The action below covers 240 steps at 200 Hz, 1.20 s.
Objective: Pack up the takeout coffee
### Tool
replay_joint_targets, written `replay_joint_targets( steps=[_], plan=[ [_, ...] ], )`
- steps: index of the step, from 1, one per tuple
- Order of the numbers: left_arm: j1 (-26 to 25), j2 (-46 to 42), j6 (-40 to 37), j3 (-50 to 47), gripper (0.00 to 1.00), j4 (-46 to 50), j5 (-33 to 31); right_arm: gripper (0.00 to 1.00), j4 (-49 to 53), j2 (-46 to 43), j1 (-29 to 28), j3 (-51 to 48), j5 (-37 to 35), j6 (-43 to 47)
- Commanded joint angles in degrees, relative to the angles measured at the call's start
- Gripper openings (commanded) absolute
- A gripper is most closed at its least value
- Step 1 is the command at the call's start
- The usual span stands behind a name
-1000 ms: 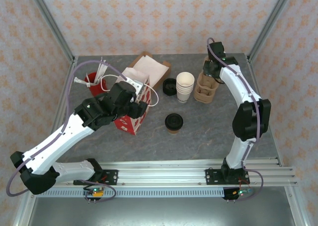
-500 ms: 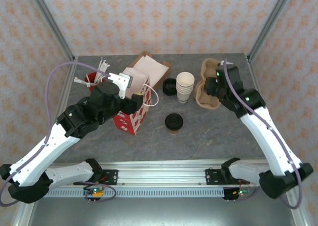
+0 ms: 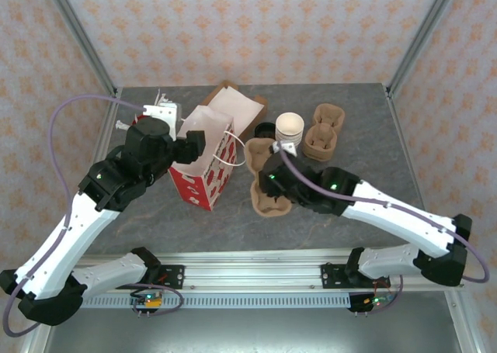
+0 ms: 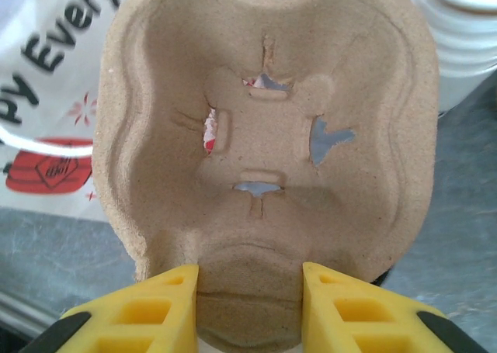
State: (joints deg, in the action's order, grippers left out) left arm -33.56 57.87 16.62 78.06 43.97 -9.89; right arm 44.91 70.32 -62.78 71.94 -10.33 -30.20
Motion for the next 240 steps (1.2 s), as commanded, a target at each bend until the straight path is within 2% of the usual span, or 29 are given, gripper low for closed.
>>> replay_joint_targets(
  steps=[1, 32, 60, 143, 200, 240],
  plan=[
    [1.2, -1.7, 0.5, 1.8, 0.75, 1.6, -3.1, 0.34, -4.3, 1.3, -3.1, -1.7, -3.0, -6.0],
    [2.5, -1.8, 0.3, 1.8, 0.76, 2.2, -3.2, 0.34, -4.8, 3.6, -6.5, -3.7, -4.6, -10.2],
    [2.8, -1.7, 0.1, 1.7, 0.76, 2.2, -2.9, 0.34, -5.8, 3.8, -7.2, -6.6, -4.9, -13.4],
    [2.9, -1.4, -0.5, -0.1, 0.77, 1.6, -2.5, 0.35, -8.0, 4.8, -9.5, -9.4, -3.0, -15.2],
    [3.0, -1.3, -1.0, -0.3, 0.77, 2.0, -3.6, 0.36, -11.3, 11.8, -10.0, -9.5, -2.7, -16.5],
    [3.3, -1.5, -1.2, -0.7, 0.77, 2.4, -4.1, 0.39, -12.2, 20.6, -9.9, -5.9, -3.7, -16.5]
  ],
)
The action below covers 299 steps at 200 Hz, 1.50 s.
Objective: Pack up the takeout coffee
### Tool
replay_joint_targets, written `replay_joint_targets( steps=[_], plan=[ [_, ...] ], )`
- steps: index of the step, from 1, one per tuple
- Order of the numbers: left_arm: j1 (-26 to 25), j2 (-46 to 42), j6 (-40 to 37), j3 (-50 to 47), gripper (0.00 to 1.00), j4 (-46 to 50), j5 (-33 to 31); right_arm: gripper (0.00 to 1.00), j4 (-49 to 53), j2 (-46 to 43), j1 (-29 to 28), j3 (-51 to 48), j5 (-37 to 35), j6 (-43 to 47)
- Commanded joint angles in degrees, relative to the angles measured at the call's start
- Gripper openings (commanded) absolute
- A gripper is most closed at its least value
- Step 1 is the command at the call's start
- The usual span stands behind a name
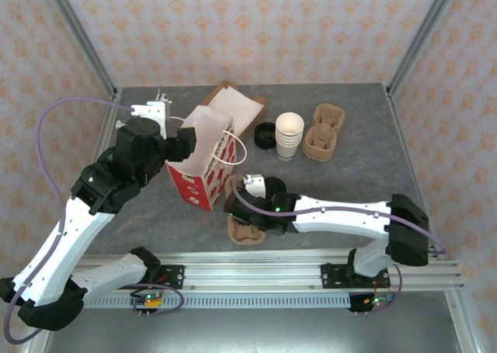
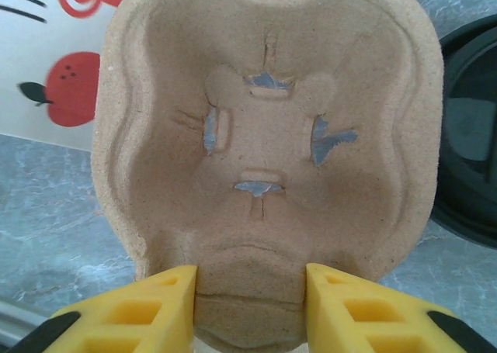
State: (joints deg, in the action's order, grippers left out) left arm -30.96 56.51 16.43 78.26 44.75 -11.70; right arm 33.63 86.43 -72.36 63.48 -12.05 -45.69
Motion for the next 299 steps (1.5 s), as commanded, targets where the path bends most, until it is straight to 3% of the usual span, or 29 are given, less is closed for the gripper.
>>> replay_joint_targets(
  steps=[1, 51, 91, 116, 155, 196, 242, 299],
  plan=[
    [0.7, -0.2, -1.0, -0.9, 0.77, 1.7, -2.3, 0.39, -0.9, 4.7, -0.4, 2.6, -2.0, -1.0],
    [0.9, -1.3, -1.6, -1.0, 0.77, 2.3, -1.6, 0.43, 0.2, 13.3, 1.1, 5.6, -3.8, -1.5],
    [0.9, -2.4, -1.4, -1.1, 0.77, 3.6, 0.5, 0.46, -0.5, 14.8, 2.9, 6.2, -1.4, -1.2],
    [0.9, -4.1, 0.5, -1.3, 0.77, 6.2, 3.8, 0.49, 0.6, 11.7, 2.9, 6.8, -0.9, -0.5],
    [-0.2, -9.1, 8.0, -6.0, 0.72, 9.0, 15.2, 0.55, -0.3, 0.1, 3.7, 6.0, 0.8, 2.3],
    [-13.4, -10.6, 16.2, -10.7, 0.63, 10.9, 13.3, 0.65, 2.9, -10.6, 12.2, 6.0, 0.4, 11.6],
    [-32.2, 1.2, 20.3, -11.4, 0.62, 10.3, 5.8, 0.73, 5.1, -17.4, 27.1, 5.1, 2.2, 19.8],
    [-34.3, 16.1, 24.3, -15.3, 0.61, 3.5, 6.8, 0.81, 6.6, -25.9, 37.5, 1.9, 3.0, 24.9]
  ],
)
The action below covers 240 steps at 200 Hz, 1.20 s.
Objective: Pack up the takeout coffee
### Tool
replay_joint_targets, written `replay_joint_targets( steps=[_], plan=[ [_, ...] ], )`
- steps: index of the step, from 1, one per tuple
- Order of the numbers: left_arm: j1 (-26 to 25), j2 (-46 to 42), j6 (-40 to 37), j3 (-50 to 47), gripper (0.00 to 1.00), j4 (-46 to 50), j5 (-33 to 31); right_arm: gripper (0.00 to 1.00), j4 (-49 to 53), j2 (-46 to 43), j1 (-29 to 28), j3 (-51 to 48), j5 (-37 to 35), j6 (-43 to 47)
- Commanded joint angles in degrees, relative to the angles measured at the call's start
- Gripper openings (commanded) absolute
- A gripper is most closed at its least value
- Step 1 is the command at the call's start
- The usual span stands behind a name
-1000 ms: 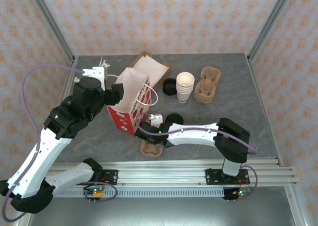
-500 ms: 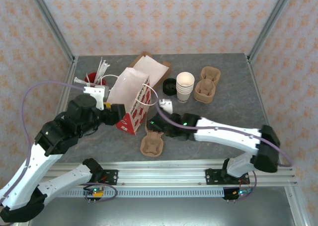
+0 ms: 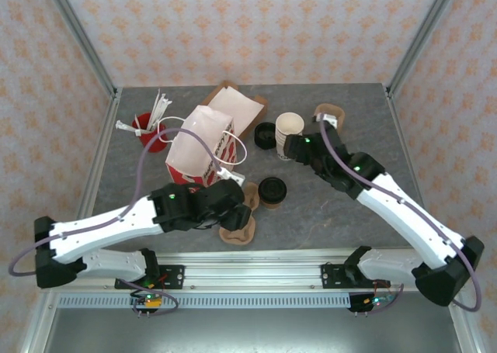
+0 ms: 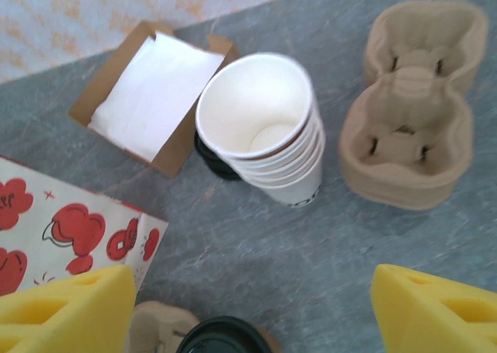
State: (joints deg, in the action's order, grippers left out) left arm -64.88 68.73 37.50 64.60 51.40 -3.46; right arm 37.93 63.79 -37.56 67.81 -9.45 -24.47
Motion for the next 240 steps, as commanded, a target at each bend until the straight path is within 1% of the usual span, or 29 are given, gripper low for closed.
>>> replay_joint_targets(
  steps=[1, 20, 35, 58, 77, 99, 141, 160, 195, 240],
  plan=[
    [-0.3, 4.3, 3.2, -1.6, 0.61, -3.3, -1.4, 0.81, 2.2, -3.4, 2.8, -2.5, 0.4, 3.6],
    [-0.3, 10.0, 2.6, -1.2, 0.59, -3.9, -0.8, 0.82, 0.5, -4.7, 3.6, -4.3, -0.1, 4.6],
    [-0.1, 14.2, 2.2, 0.0, 0.58, -3.1, -1.8, 0.82, -0.5, -4.2, 3.8, -5.1, 0.4, 5.4],
    [1.4, 17.5, 2.9, -0.8, 0.55, -5.4, -0.3, 0.83, -0.5, -2.4, 3.9, -4.8, 0.6, 6.7],
    [3.1, 17.9, 3.4, -2.5, 0.54, -6.9, -0.2, 0.83, -0.7, -2.0, 4.0, -4.8, 0.2, 7.8],
    [4.8, 19.2, 3.5, -4.0, 0.54, -9.4, 1.6, 0.83, -1.4, -1.9, 4.3, -5.3, 0.0, 8.4],
    [7.3, 20.4, 3.3, -5.8, 0.53, -11.8, 1.7, 0.83, -1.4, -1.7, 4.6, -5.8, -0.3, 9.2],
    [7.6, 21.1, 3.4, -6.0, 0.52, -12.8, 2.1, 0.84, -1.5, -1.8, 4.6, -6.1, -0.5, 9.4],
    [8.0, 21.7, 3.5, -6.3, 0.49, -13.2, 0.6, 0.84, -1.9, -1.3, 4.6, -6.5, 0.4, 9.0],
    [8.2, 22.3, 4.2, -6.9, 0.49, -14.3, 0.5, 0.84, -1.9, -1.1, 4.6, -6.7, 0.8, 9.1]
  ],
)
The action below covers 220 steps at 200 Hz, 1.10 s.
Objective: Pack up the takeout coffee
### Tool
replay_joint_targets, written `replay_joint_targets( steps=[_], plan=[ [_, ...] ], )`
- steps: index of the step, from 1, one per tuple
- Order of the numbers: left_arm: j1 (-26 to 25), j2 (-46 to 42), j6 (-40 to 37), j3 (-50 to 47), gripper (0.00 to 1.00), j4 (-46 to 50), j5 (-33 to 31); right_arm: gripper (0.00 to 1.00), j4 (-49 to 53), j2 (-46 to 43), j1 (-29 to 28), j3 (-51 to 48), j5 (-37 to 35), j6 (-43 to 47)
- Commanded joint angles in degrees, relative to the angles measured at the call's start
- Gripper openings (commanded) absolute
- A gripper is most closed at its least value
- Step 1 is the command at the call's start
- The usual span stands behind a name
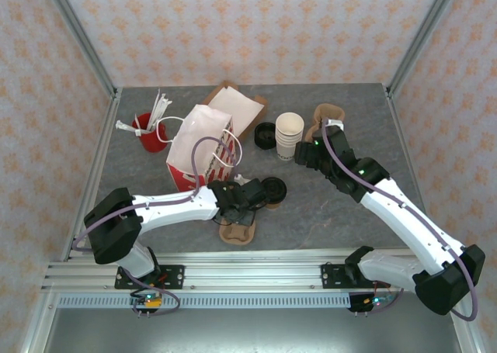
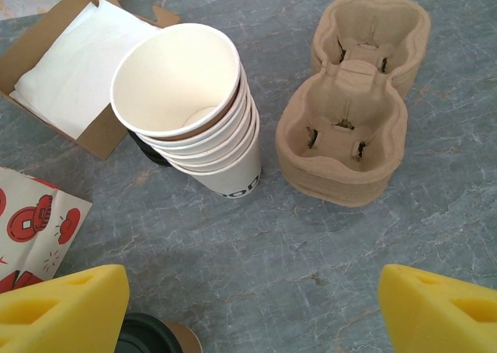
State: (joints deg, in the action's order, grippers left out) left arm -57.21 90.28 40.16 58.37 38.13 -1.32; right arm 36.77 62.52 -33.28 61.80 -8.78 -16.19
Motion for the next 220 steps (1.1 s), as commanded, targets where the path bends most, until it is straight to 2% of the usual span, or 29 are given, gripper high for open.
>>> replay_joint_targets(
  steps=[1, 71, 220],
  plan=[
    [0.5, 0.8, 1.5, -0.7, 0.49, -1.1, -1.7, 0.84, -0.8, 0.1, 0.3, -0.7, 0.2, 0.8],
    [0.7, 1.2, 3.1, -1.6, 0.49, -2.2, -3.7, 0.84, -1.2, 0.2, 0.3, -1.6, 0.7, 0.5],
    [1.5, 3.3, 2.9, -1.3, 0.47, -2.5, -3.7, 0.85, -1.9, 0.7, 0.3, -2.6, 1.9, -0.2]
  ],
)
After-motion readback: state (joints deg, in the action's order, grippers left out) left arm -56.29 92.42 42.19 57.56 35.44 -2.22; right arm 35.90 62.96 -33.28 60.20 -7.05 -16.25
